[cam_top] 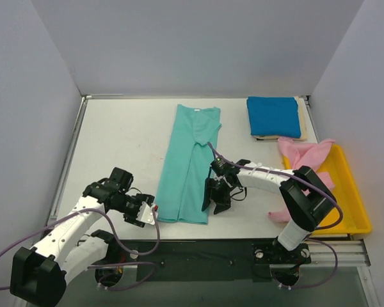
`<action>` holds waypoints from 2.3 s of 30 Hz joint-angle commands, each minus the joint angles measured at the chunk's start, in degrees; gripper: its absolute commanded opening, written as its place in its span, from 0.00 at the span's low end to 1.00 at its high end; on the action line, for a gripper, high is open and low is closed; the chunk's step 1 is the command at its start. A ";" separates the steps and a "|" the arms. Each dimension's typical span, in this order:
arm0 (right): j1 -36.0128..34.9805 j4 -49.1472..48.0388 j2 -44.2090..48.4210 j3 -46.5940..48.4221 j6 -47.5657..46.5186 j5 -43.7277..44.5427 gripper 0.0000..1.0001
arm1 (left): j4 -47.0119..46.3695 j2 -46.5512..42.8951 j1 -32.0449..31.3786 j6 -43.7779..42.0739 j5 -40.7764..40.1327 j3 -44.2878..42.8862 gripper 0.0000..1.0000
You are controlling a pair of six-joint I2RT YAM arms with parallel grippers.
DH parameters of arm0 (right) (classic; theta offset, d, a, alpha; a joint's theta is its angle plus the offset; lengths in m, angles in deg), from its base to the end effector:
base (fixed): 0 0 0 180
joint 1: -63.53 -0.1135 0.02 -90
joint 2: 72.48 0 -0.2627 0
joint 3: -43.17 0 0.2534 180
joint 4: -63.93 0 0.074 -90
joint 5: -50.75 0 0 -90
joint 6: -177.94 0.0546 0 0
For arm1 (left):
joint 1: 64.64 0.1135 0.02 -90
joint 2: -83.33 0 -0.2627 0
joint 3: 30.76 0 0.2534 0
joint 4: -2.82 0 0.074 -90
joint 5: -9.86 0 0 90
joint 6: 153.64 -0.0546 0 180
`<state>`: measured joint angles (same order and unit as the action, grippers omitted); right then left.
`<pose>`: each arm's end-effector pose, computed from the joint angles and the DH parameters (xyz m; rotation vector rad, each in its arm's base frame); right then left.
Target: Fold and stack the t-shirts
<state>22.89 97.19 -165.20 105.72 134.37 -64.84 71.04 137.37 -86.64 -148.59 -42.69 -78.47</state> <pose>0.2173 0.2176 0.1383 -0.0090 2.9596 0.9672 0.1256 -0.0865 0.1851 2.0966 1.4085 -0.5507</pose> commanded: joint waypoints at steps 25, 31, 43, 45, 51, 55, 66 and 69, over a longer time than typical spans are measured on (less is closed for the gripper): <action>10.41 5.30 12.40 -17.74 -9.26 -8.26 0.43 | -16.79 4.84 -19.92 7.68 3.07 3.78 0.77; 8.48 0.20 10.73 -18.02 -4.07 -9.04 0.35 | -23.93 7.04 -22.30 4.19 -1.15 6.68 0.71; 6.45 -1.47 8.35 -16.79 -2.84 -12.12 0.01 | -30.52 10.38 -28.54 3.29 -5.20 9.24 0.22; 6.45 -0.68 8.96 -16.17 -2.93 -12.30 0.00 | -31.05 10.38 -28.89 3.38 -5.81 9.24 0.12; 6.98 5.11 10.72 -11.87 -5.04 -12.21 0.00 | -34.83 9.94 -28.72 7.86 -13.18 9.24 0.00; 8.12 10.47 12.39 -6.68 -6.97 -12.30 0.00 | -31.24 10.56 -25.31 20.41 -9.53 0.64 0.00; 18.93 16.72 3.90 14.32 -14.87 -13.88 0.00 | -40.96 16.08 -12.73 45.29 -6.07 -11.68 0.00; 22.00 17.25 -0.95 21.25 -16.29 -14.41 0.00 | -46.60 19.86 -10.79 48.73 -8.09 -15.45 0.00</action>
<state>41.99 110.37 -160.88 119.93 121.85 -77.84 34.97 153.04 -99.84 -109.51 -49.38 -88.35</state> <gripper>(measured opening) 0.012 0.022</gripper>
